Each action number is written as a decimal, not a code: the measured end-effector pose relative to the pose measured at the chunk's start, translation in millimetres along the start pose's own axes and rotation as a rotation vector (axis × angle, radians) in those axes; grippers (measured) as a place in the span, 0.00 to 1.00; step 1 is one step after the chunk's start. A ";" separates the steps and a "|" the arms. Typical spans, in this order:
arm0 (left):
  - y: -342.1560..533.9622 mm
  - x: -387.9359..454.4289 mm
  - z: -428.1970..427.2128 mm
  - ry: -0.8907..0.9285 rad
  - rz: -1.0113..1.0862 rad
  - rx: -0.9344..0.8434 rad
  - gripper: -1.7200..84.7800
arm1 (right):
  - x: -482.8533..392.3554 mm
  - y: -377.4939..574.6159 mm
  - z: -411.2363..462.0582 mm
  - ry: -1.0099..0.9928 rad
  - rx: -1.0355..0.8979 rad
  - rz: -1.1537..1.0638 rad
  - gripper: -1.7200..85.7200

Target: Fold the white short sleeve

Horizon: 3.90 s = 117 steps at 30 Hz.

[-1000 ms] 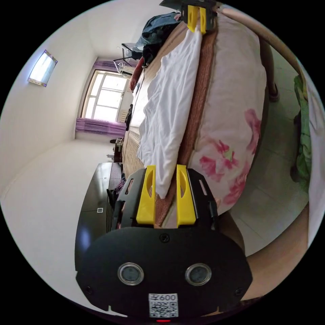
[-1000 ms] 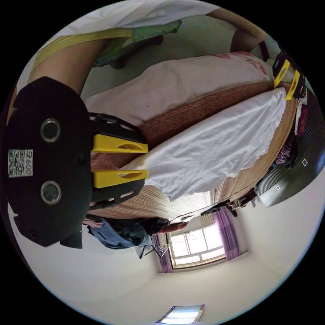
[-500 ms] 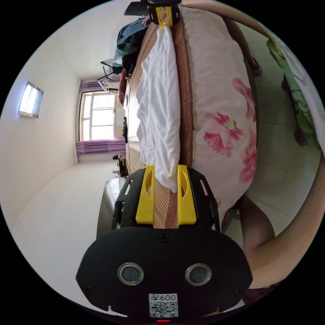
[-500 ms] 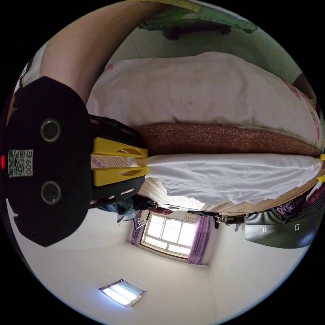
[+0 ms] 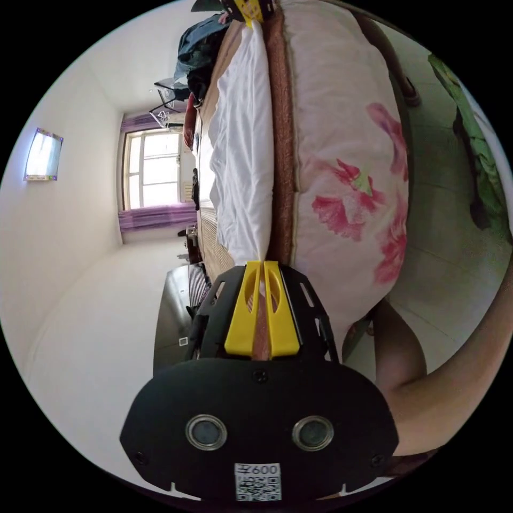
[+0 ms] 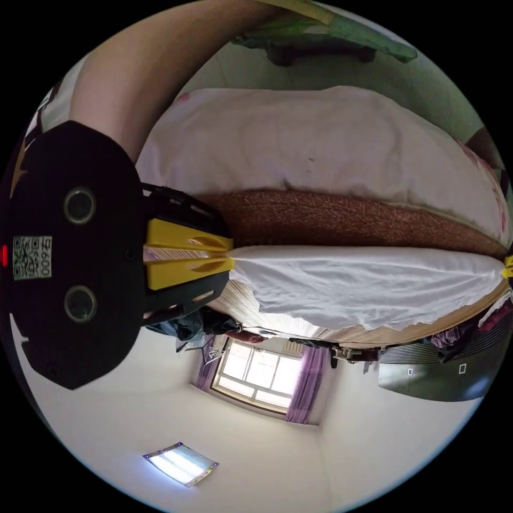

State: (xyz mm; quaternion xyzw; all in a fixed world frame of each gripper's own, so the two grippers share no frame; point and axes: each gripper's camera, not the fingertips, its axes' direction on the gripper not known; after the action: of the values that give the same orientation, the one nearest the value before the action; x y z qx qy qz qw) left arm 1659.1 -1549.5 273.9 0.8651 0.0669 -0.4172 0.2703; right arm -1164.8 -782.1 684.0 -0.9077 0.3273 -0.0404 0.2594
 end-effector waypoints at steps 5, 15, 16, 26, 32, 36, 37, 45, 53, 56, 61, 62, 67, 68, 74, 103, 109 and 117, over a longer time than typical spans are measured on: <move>14.0 -41.2 -43.5 0.101 -0.062 0.028 0.04 | 42.3 11.1 -51.8 -0.164 0.074 0.117 0.01; -8.6 -236.0 3.7 0.180 -0.091 0.168 0.04 | 216.5 -14.0 -40.5 -0.289 0.181 -0.139 0.01; -20.7 -276.5 13.7 0.109 -0.103 0.175 0.04 | 264.3 -18.6 -29.9 -0.247 0.165 -0.110 0.01; -27.9 -470.3 -3.0 -0.202 -0.441 0.268 0.03 | 518.0 5.0 -81.9 0.160 0.244 0.466 0.01; -15.0 -321.4 30.5 -0.113 -0.220 0.244 0.03 | 398.3 -28.5 -66.5 0.059 0.217 0.312 0.01; 0.3 -191.8 34.6 0.050 -0.060 0.215 0.04 | 276.3 -40.7 -53.0 -0.114 0.196 0.217 0.01; 7.2 -155.1 30.6 0.101 -0.019 0.208 0.04 | 237.8 -43.1 -52.5 -0.176 0.180 0.176 0.01; 60.3 -123.8 -13.0 0.195 -0.279 0.189 0.04 | 208.2 -1.5 -109.7 -0.209 0.207 0.385 0.01; 111.7 -134.1 -23.0 0.133 -0.455 0.154 0.04 | 260.7 78.1 -128.1 -0.344 0.250 0.680 0.01; 143.8 -137.7 -21.7 0.130 -0.544 0.041 0.04 | 283.9 115.8 -133.2 -0.430 0.248 0.867 0.01; 204.8 -171.5 -24.2 0.185 -0.887 -0.078 0.03 | 318.0 173.5 -154.7 -0.327 0.165 1.222 0.01; 210.1 -186.3 -28.5 0.202 -0.961 -0.054 0.03 | 326.2 185.3 -163.4 -0.286 0.154 1.297 0.01; 176.1 -231.7 -42.5 0.291 -1.223 0.212 0.03 | 340.6 178.2 -198.7 -0.223 0.493 1.482 0.01; 154.1 -235.3 -43.4 0.330 -1.221 0.308 0.03 | 341.0 161.8 -194.9 -0.320 0.592 1.494 0.01; 46.6 -229.0 -29.3 0.416 -1.087 0.391 0.03 | 343.4 52.1 -176.1 -0.576 0.723 1.300 0.01; 105.2 -99.0 -28.9 -0.097 0.257 0.152 0.10 | 239.5 237.0 -103.3 -0.362 0.387 1.207 0.01; 89.8 -79.8 -15.7 -0.085 0.329 0.133 0.07 | 181.9 176.1 -123.0 -0.377 0.540 0.957 0.01; 80.2 -93.3 -19.2 0.019 0.111 0.109 0.04 | 90.1 59.8 -155.8 -0.309 0.770 0.490 0.07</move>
State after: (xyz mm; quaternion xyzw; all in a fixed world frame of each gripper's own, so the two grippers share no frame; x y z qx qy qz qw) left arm 1639.6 -1596.9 387.3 0.8849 -0.0014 -0.3961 0.2451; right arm -1166.5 -945.8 779.9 -0.6372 0.4505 0.0388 0.6241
